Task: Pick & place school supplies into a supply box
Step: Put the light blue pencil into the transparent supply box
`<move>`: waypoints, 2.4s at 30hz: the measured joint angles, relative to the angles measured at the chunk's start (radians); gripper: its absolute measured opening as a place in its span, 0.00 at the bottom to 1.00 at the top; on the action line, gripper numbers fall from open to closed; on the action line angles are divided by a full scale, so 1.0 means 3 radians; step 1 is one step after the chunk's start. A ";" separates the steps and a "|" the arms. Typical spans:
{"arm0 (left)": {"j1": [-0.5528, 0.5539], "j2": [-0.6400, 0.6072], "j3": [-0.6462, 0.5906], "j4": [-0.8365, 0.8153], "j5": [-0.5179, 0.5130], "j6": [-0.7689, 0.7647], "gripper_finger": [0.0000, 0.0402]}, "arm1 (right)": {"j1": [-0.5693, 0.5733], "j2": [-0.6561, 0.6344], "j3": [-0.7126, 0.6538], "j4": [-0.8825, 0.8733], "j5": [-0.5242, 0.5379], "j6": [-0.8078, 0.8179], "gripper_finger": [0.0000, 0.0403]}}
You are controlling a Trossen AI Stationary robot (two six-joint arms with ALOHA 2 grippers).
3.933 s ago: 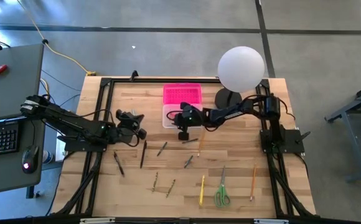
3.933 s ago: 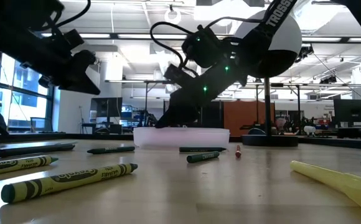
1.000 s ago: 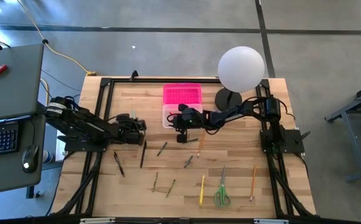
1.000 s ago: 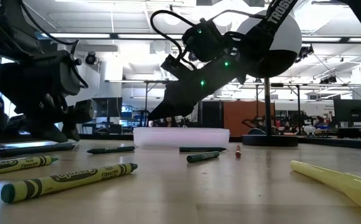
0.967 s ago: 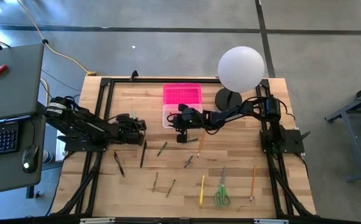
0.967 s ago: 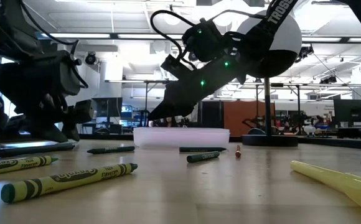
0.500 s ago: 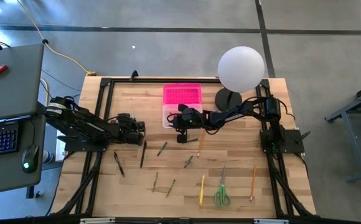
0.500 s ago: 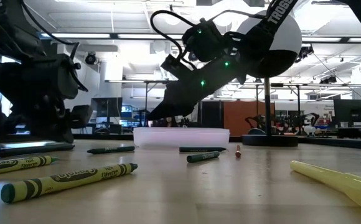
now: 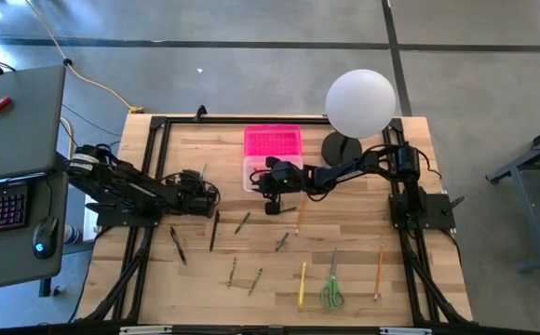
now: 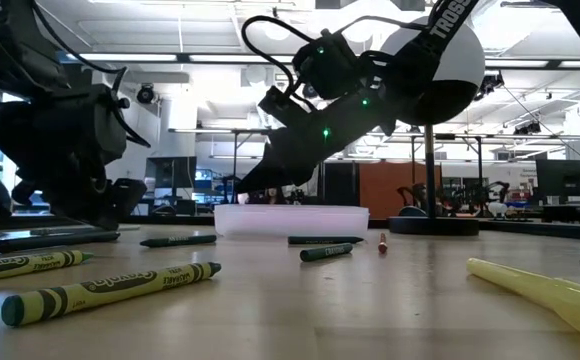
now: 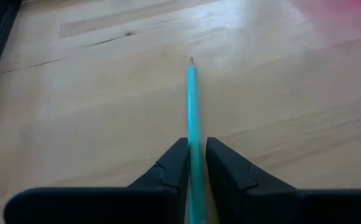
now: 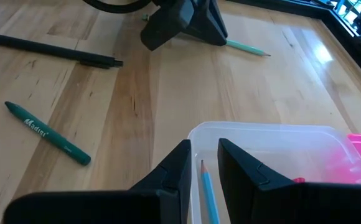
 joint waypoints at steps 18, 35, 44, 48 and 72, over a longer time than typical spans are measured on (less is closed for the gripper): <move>-0.0135 0.0190 -0.0394 0.0639 -0.0221 -0.0328 0.32 | -0.0001 0.0000 0.0000 -0.0051 -0.0001 -0.0001 0.15; -0.0288 0.0421 -0.0418 0.0965 -0.0391 0.0050 0.30 | 0.0000 0.0000 0.0000 -0.0051 0.0000 -0.0002 0.15; -0.0290 0.1053 -0.0396 0.1674 -0.0780 0.0060 0.25 | -0.0001 0.0000 0.0000 -0.0050 0.0001 -0.0002 0.15; -0.0284 0.1061 -0.0395 0.1674 -0.0793 0.0009 0.22 | -0.0001 0.0000 0.0000 -0.0051 -0.0001 -0.0002 0.15; -0.0282 0.0122 0.0064 0.2352 0.0020 0.1750 0.02 | 0.0229 -0.1021 0.0003 -0.1222 0.0138 0.0069 0.15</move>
